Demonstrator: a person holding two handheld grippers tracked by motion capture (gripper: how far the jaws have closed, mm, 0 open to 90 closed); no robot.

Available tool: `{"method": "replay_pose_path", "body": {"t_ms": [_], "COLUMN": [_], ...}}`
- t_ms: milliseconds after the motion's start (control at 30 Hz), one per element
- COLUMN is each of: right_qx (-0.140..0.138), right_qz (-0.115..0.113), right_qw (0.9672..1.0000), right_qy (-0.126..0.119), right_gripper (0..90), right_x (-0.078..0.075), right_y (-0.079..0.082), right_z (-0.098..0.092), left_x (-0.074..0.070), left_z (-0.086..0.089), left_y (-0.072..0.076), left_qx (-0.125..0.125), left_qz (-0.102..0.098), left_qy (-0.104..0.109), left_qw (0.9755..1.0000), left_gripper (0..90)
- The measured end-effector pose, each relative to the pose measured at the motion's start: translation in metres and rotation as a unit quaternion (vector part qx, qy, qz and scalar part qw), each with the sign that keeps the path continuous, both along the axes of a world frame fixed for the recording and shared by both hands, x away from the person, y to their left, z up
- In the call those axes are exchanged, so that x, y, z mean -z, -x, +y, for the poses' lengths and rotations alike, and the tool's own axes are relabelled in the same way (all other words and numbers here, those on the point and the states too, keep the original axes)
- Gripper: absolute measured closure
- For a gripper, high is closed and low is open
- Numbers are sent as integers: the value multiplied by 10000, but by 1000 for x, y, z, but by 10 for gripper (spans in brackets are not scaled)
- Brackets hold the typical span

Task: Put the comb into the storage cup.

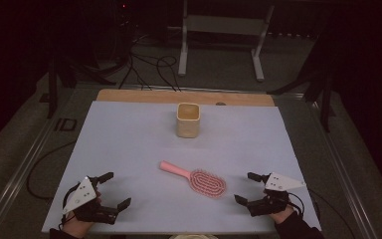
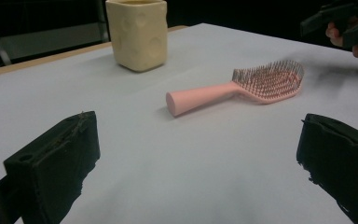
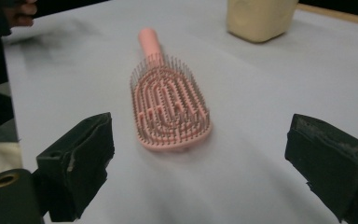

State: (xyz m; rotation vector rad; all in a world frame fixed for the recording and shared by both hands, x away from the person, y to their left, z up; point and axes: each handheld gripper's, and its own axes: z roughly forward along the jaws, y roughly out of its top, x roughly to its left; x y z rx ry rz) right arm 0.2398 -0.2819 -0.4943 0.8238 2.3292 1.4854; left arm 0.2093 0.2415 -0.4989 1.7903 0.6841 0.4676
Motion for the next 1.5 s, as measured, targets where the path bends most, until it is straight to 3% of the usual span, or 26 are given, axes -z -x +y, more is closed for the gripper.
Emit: {"method": "replay_pose_path", "body": {"t_ms": [133, 233, 467, 600, 800, 933, 1000, 1100, 1133, 1200, 1233, 1267, 1300, 1333, 1367, 1400, 1433, 1500], "right_qx": [-21, -109, -188, -257, -279, -519, -625, -729, -793, -943, -1069, -1069, -1299, -1372, -1372, -1500, -1741, -1882], "right_qz": [-74, -79, -103, -112, -344, -316, -404, -566, -577, -735, -798, -798, -899, -965, -965, -1019, -976, -965], "right_qw": [10000, 9999, 9998, 9996, 9989, 9979, 9971, 9953, 9941, 9921, 9898, 9898, 9858, 9838, 9838, 9813, 9780, 9762], "right_qy": [55, 49, 26, -71, -148, -216, -136, -301, -459, -380, -500, -500, -564, -631, -631, -653, -602, -477], "right_gripper": [79, 79, 80, 79, 81, 81, 81, 81, 81, 81, 81, 81, 85, 85, 85, 86, 85, 86], "right_x": [-2, -6, -16, -28, -47, -58, -64, -76, -81, -88, -92, -92, -97, -99, -99, -100, -101, -101], "right_y": [0, 2, 5, 6, 4, -3, -6, -12, -13, -17, -19, -19, -24, -26, -26, -29, -35, -42], "right_z": [1, 2, 1, 0, -3, 5, 11, 17, 20, 28, 31, 31, 41, 46, 46, 50, 60, 68], "left_x": [-1, -1, -3, -3, -5, -5, -6, -6, -6, -7, -8, -8, -9, -9, -9, -9, -9, -9], "left_z": [0, 1, 2, 2, 2, 2, 1, 0, 0, 1, 2, 2, 2, 2, 2, 2, 2, 1], "left_y": [0, 0, 2, 2, 3, 2, 3, 3, 3, 3, 3, 3, 4, 4, 4, 4, 4, 4], "left_qx": [5, -20, -15, -34, -76, -99, -82, -82, -82, -76, -81, -81, -64, -64, -62, -57, -34, -29], "left_qz": [17, 19, -25, 4, -57, -83, -73, -101, -101, -73, -76, -76, -92, -92, -92, -97, -95, -91], "left_qy": [-27, 69, 7, 4, 14, 18, 43, 48, 48, 56, 107, 107, 168, 168, 157, 161, 144, 135], "left_qw": [10000, 10000, 10000, 10000, 10000, 9999, 9999, 9999, 9999, 9999, 9999, 9999, 9998, 9998, 9998, 9998, 9998, 9999], "left_gripper": [1, 1, 1, 1, 1, 1, 1, 1, 1, 1, 1, 1, 1, 1, 1, 1, 1, 1]}}
